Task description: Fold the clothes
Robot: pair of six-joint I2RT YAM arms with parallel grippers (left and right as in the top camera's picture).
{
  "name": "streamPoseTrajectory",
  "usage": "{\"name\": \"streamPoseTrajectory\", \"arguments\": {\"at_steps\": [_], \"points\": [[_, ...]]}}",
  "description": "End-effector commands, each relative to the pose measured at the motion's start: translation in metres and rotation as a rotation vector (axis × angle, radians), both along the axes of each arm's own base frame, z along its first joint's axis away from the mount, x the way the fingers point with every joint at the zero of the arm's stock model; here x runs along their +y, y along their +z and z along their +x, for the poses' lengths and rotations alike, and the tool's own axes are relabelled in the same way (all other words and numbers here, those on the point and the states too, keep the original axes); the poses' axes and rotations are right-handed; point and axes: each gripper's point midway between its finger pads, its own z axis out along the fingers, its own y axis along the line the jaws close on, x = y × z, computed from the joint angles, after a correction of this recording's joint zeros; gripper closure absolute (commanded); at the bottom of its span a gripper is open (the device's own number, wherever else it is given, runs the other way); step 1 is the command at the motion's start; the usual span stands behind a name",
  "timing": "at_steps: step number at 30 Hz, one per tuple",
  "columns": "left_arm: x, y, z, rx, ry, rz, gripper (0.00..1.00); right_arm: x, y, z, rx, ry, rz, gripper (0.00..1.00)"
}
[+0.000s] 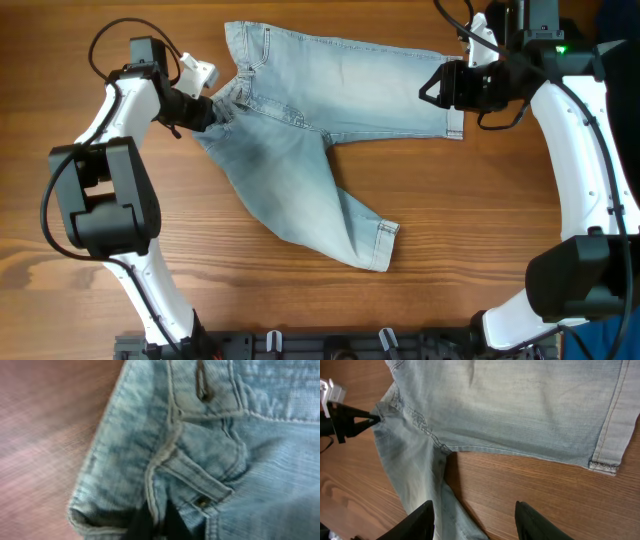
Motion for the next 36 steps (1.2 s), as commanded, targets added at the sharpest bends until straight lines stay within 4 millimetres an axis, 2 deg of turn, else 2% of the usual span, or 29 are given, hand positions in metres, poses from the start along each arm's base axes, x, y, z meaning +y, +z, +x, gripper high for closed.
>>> {"name": "streamPoseTrajectory", "arguments": {"at_steps": [1, 2, 5, 7, 9, 12, 13, 14, 15, 16, 18, 20, 21, 22, 23, 24, 26, 29, 31, 32, 33, 35, 36], "points": [[0.0, 0.032, -0.005, 0.016, 0.096, -0.042, 0.96, 0.005, 0.001, 0.0, -0.009, 0.029, 0.015, 0.48], [0.006, 0.046, -0.007, 0.029, 0.171, -0.027, 0.96, 0.005, 0.001, 0.0, -0.008, 0.029, 0.015, 0.48], [0.022, 0.108, -0.022, 0.069, 0.464, -0.054, 0.96, 0.005, 0.001, 0.0, -0.008, 0.029, 0.015, 0.48], [0.037, 0.135, -0.035, 0.079, 0.657, -0.081, 0.96, 0.005, 0.001, 0.0, -0.006, 0.029, 0.015, 0.48], [0.066, 0.138, -0.05, 0.125, 0.96, -0.038, 0.96, 0.005, 0.001, 0.0, -0.007, 0.029, 0.015, 0.47], [0.101, 0.123, -0.065, 0.141, 1.13, 0.101, 0.96, 0.005, 0.001, 0.0, -0.007, 0.029, 0.015, 0.47], [0.111, 0.114, -0.068, 0.153, 1.149, 0.148, 0.82, 0.005, 0.001, 0.0, -0.007, 0.029, 0.015, 0.47], [0.12, 0.106, -0.072, 0.171, 1.166, 0.194, 0.43, 0.005, 0.001, 0.0, -0.006, 0.029, 0.015, 0.46], [0.124, 0.1, -0.075, 0.189, 1.173, 0.218, 0.25, 0.005, 0.001, -0.001, -0.003, 0.029, 0.015, 0.43], [0.127, 0.095, -0.079, 0.213, 1.179, 0.229, 0.0, 0.005, 0.0, -0.002, 0.002, 0.029, 0.015, 0.41], [0.133, 0.093, -0.081, 0.221, 1.189, 0.231, 0.0, 0.005, -0.002, -0.007, 0.025, 0.029, 0.011, 0.34], [0.138, 0.093, -0.08, 0.216, 1.203, 0.218, 0.0, 0.001, -0.014, -0.017, 0.074, 0.043, -0.022, 0.31], [0.131, 0.092, -0.079, 0.233, 1.156, 0.188, 0.0, 0.003, -0.024, -0.025, 0.11, 0.049, -0.022, 0.31], [0.114, 0.091, -0.075, 0.255, 1.052, 0.115, 0.12, 0.005, -0.033, -0.032, 0.142, 0.059, -0.022, 0.32], [0.089, 0.093, -0.069, 0.271, 0.895, 0.008, 0.35, 0.016, -0.042, -0.042, 0.151, 0.13, -0.002, 0.33], [0.074, 0.096, -0.069, 0.283, 0.809, -0.055, 0.34, 0.028, -0.042, -0.048, 0.147, 0.189, 0.035, 0.28], [0.056, 0.106, -0.073, 0.291, 0.721, -0.128, 0.32, 0.047, -0.033, -0.057, 0.128, 0.263, 0.092, 0.22], [0.032, 0.147, -0.081, 0.205, 0.595, -0.198, 0.31, 0.064, 0.003, -0.073, 0.023, 0.314, 0.077, 0.15], [0.013, 0.198, -0.089, 0.068, 0.524, -0.246, 0.3, 0.054, 0.039, -0.086, -0.09, 0.23, -0.049, 0.13], [0.001, 0.231, -0.1, -0.028, 0.486, -0.256, 0.27, 0.048, 0.058, -0.096, -0.146, 0.171, -0.099, 0.11], [-0.009, 0.252, -0.109, -0.089, 0.455, -0.259, 0.24, 0.041, 0.073, -0.108, -0.185, 0.101, -0.143, 0.11], [-0.028, 0.282, -0.127, -0.175, 0.395, -0.268, 0.18, 0.034, 0.076, -0.126, -0.144, 0.01, -0.171, 0.15], [-0.041, 0.299, -0.141, -0.223, 0.352, -0.275, 0.1, 0.035, 0.062, -0.137, -0.071, -0.009, -0.179, 0.15]]}}
